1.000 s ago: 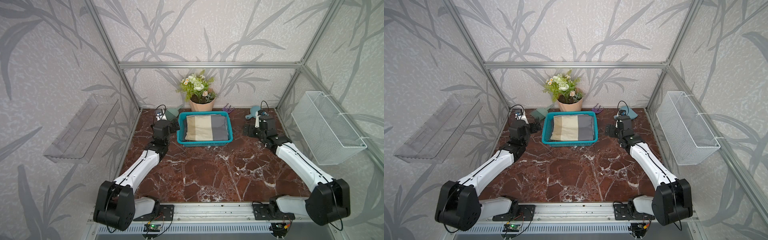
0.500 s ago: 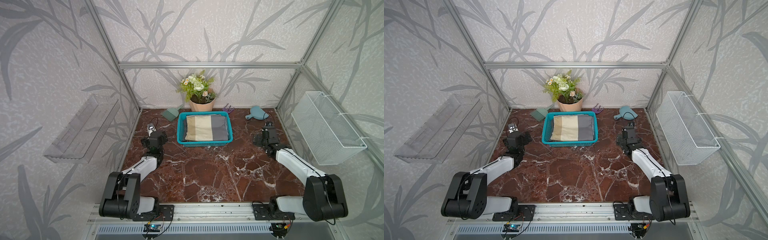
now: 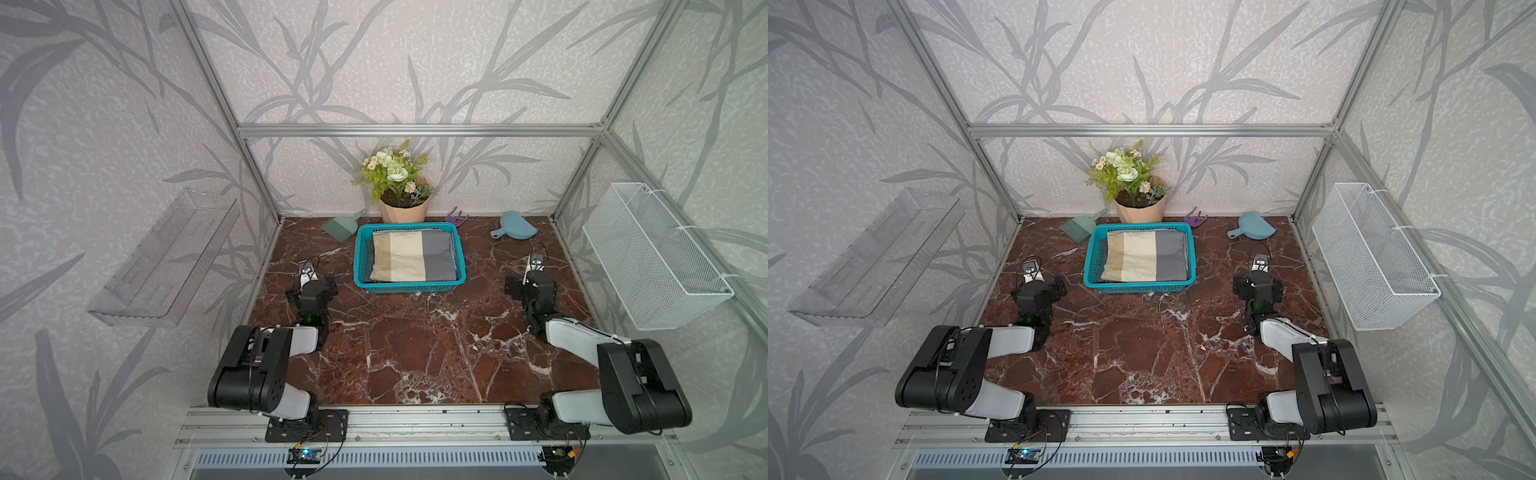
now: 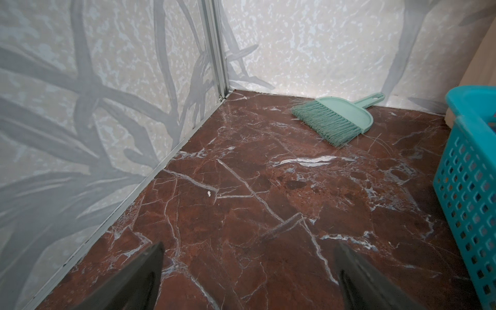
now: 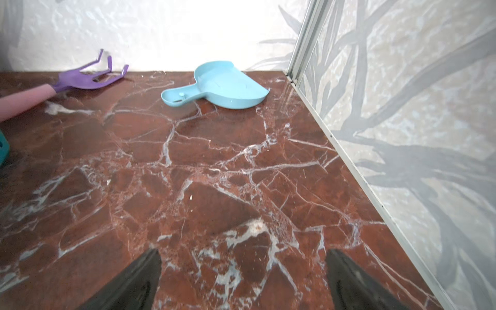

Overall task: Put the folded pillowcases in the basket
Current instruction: Reset both arms

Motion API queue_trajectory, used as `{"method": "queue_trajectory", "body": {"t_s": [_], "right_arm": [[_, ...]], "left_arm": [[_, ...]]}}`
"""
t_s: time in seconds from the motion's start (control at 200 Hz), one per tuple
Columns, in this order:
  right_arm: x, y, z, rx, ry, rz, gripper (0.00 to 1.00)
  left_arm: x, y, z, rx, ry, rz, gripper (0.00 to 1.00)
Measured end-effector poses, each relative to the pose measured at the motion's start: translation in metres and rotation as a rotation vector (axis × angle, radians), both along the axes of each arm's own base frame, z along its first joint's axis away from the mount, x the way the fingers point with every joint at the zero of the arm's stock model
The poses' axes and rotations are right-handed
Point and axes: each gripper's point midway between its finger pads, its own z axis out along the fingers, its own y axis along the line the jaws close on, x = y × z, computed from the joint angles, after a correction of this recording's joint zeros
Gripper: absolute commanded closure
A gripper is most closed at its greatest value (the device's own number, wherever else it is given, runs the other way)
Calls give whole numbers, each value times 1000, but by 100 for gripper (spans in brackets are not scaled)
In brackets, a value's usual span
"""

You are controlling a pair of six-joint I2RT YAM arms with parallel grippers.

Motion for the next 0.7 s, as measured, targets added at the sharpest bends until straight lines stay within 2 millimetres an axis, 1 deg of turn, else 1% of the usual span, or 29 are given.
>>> {"method": "queue_trajectory", "body": {"t_s": [0.06, 0.125, 0.235, 0.29, 0.345, 0.46, 0.535, 0.61, 0.7], "right_arm": [[1, 1, -8, 1, -17, 11, 1], [-1, 2, -22, 2, -28, 21, 1], [-12, 2, -49, -8, -23, 33, 1], [-19, 2, -56, -10, -15, 34, 1], [-19, 2, -51, -11, -42, 35, 1], [-10, 3, -34, -9, -110, 36, 1], [-5, 5, -27, -11, -131, 41, 1], [-2, 5, -23, -15, -144, 43, 1], [-1, 5, -23, -16, -144, 44, 1]], "left_arm": [[-3, -1, 1, 2, -20, -9, 0], [-5, -2, 3, 1, -44, -17, 0], [-12, -4, 7, 1, -102, -38, 0], [-17, -4, 3, 5, -115, -41, 0], [-19, -5, -3, 6, -93, -44, 0], [-17, -5, 10, 3, -155, -48, 0], [-16, -5, 12, 2, -161, -49, 0], [-16, -6, 15, 2, -171, -50, 0], [-16, -6, 13, 1, -165, -51, 0]]}}
